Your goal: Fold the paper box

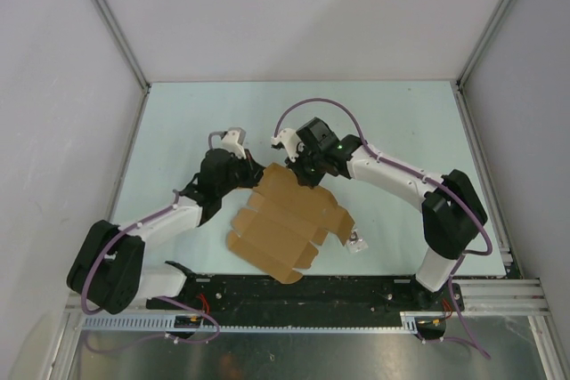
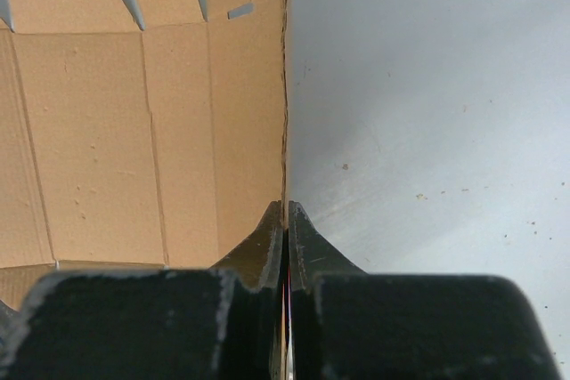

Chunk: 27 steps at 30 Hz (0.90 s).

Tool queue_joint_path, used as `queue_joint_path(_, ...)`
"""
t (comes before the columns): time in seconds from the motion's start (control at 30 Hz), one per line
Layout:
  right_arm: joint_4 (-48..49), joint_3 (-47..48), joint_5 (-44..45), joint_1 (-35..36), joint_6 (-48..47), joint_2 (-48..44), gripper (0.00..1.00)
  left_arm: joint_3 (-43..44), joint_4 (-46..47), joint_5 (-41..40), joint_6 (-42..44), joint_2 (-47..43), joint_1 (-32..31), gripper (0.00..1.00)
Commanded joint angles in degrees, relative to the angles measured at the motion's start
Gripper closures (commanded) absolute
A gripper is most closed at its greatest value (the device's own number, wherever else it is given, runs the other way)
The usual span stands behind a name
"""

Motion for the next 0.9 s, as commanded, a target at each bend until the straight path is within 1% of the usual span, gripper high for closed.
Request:
queue_joint_path(0.0, 1.9, 0.2, -0.5, 0.2, 0.2, -2.7, 1.0, -1.5, 1.4, 0.0, -0.1, -2.8, -0.7, 1.0)
queue_joint_path(0.47, 2.1, 0.2, -0.7, 0.6, 0.6, -2.1, 1.0, -0.6, 1.4, -0.4, -1.4, -3.8, -5.5, 1.0)
queue_joint_path(0.87, 2.0, 0.2, -1.5, 0.6, 1.0, -2.2, 1.0, 0.9, 1.4, -1.0, -1.5, -1.8, -6.3, 1.0)
